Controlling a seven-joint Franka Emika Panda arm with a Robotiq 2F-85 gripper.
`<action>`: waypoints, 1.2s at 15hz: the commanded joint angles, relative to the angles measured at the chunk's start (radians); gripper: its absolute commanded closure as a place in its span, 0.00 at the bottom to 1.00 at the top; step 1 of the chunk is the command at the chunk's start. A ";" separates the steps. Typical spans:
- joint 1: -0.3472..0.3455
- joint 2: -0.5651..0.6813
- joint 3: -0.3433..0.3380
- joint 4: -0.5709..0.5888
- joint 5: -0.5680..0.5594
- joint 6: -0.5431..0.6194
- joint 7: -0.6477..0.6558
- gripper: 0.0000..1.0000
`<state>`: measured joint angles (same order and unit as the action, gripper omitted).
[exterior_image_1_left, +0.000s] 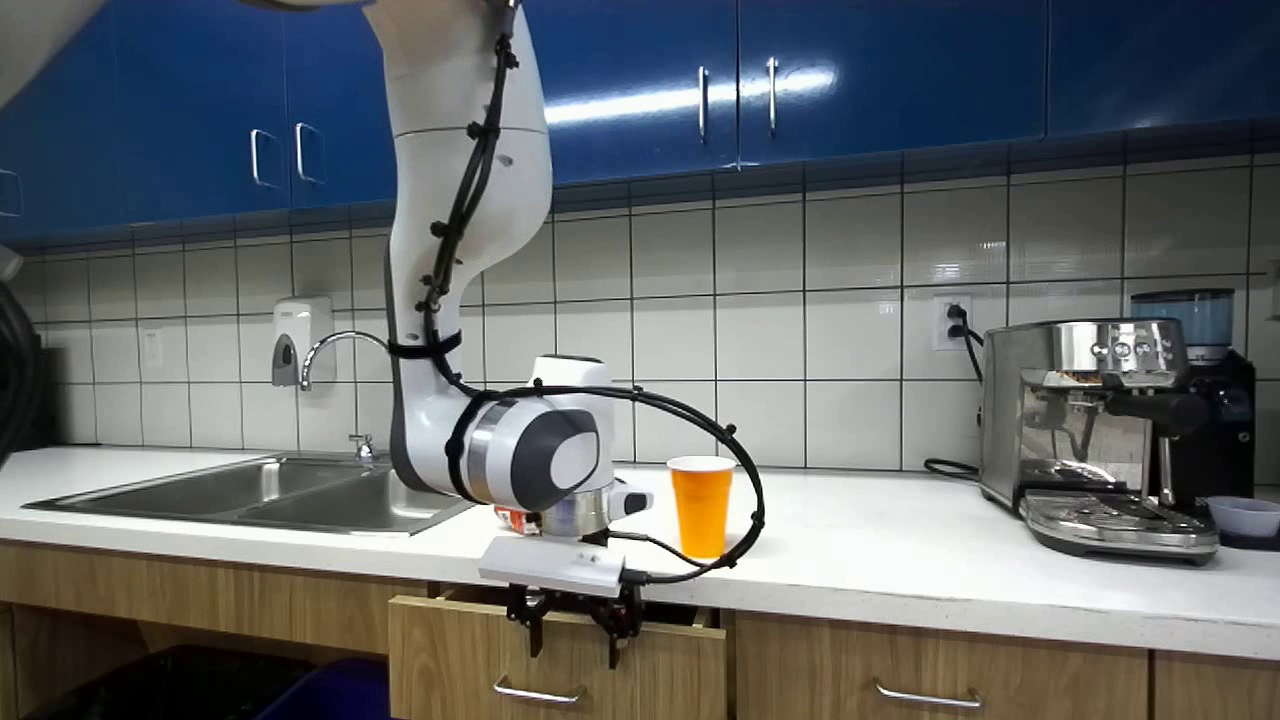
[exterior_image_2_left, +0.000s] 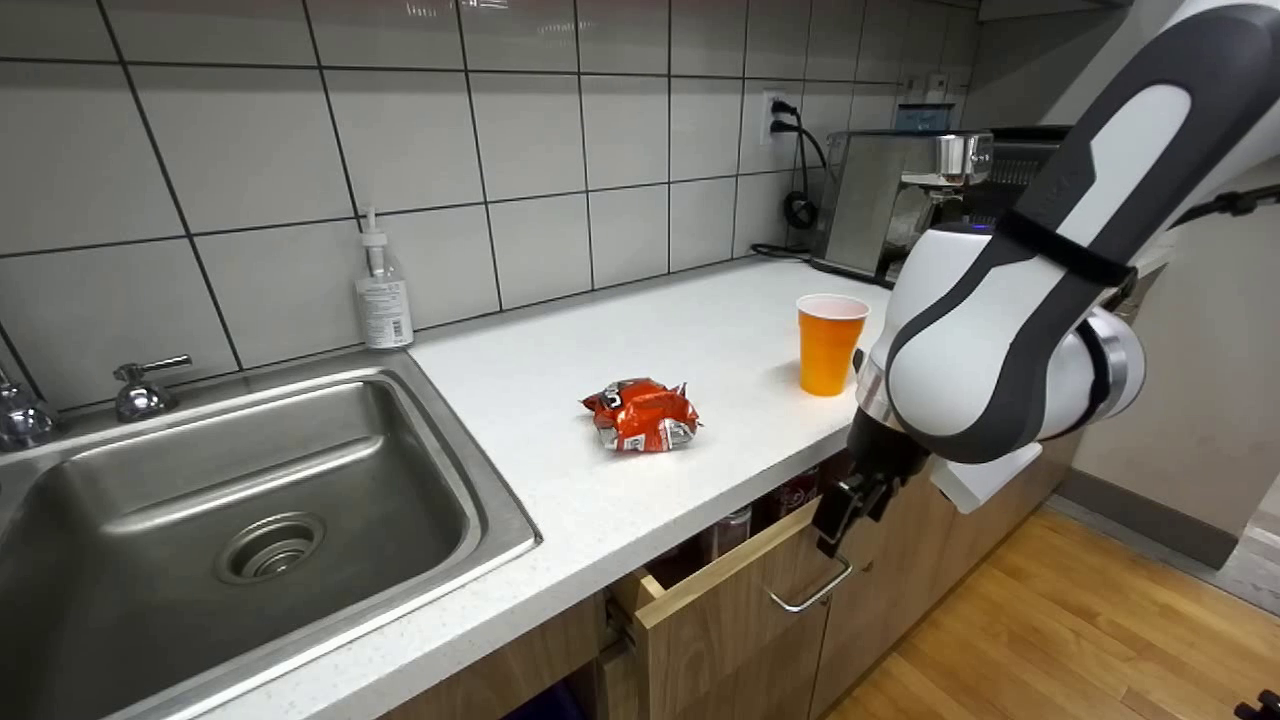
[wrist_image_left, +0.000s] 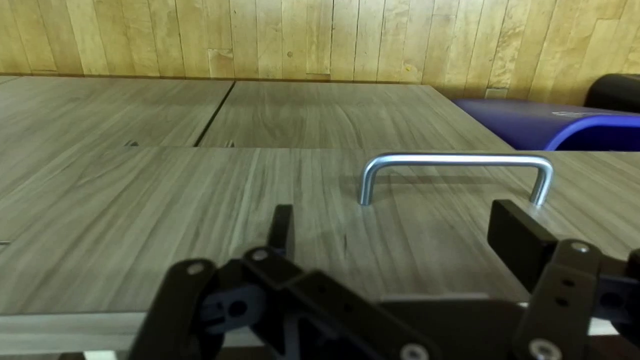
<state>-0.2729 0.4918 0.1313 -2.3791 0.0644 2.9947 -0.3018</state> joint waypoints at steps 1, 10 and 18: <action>0.021 0.050 -0.018 0.077 -0.035 -0.004 0.014 0.00; 0.062 0.093 -0.049 0.149 -0.052 -0.005 0.040 0.00; 0.030 0.034 -0.019 0.082 -0.030 -0.020 0.034 0.00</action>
<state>-0.2189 0.5561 0.0873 -2.2929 0.0396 2.9768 -0.2726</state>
